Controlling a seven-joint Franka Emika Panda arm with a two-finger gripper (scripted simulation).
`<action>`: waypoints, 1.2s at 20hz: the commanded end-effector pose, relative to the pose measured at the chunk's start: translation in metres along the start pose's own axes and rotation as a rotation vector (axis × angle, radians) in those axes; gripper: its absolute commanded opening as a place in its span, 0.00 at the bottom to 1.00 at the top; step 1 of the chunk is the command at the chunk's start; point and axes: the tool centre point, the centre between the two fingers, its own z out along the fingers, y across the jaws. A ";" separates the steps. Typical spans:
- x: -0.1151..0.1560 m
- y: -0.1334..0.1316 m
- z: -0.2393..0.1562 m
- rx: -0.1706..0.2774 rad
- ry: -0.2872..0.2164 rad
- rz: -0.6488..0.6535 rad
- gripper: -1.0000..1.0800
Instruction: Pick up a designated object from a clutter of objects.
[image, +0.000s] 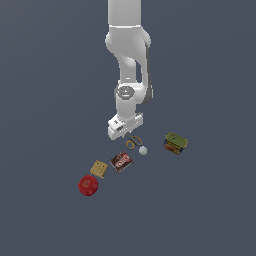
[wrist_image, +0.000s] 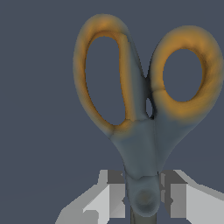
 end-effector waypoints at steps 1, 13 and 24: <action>0.000 0.000 -0.002 0.000 0.001 0.000 0.00; -0.001 0.009 -0.044 -0.001 0.000 0.000 0.00; -0.003 0.026 -0.128 0.000 0.001 0.001 0.00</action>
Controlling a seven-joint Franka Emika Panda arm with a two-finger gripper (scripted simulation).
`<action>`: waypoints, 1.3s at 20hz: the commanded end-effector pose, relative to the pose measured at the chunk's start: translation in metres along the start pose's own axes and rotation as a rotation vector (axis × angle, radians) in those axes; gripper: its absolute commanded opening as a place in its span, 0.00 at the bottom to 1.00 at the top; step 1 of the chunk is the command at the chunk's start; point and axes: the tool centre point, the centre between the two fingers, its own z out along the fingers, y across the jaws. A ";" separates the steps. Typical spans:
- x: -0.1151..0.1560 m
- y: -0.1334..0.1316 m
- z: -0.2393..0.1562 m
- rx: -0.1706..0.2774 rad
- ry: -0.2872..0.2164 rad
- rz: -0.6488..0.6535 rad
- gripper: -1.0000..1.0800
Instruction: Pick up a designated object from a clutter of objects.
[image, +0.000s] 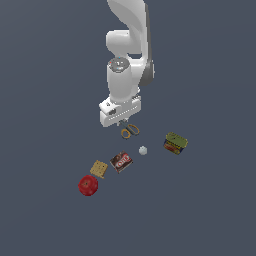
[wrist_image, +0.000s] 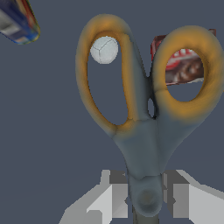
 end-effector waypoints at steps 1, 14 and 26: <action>-0.001 0.004 -0.021 0.000 0.001 0.000 0.00; -0.002 0.027 -0.132 0.001 0.000 0.002 0.00; -0.001 0.048 -0.219 0.000 -0.001 0.004 0.00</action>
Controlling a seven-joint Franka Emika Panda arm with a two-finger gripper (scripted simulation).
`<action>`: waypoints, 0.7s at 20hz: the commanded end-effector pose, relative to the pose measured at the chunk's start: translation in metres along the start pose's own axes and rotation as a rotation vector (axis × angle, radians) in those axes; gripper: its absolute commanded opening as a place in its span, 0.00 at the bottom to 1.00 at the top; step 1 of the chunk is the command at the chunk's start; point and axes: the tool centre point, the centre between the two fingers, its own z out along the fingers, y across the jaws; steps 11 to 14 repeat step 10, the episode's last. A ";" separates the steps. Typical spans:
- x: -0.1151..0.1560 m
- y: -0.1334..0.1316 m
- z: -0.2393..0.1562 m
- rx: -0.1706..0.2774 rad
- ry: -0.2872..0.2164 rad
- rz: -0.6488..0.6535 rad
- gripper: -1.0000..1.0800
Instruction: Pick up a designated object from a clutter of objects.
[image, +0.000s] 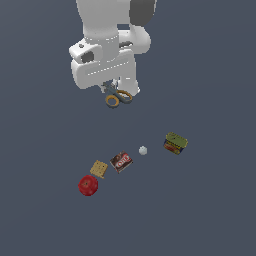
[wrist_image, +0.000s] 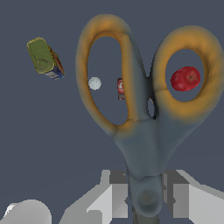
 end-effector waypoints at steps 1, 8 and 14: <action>0.000 0.003 -0.013 0.000 -0.001 0.000 0.00; 0.002 0.008 -0.032 0.000 -0.001 0.000 0.00; 0.002 0.009 -0.033 0.000 -0.001 0.000 0.00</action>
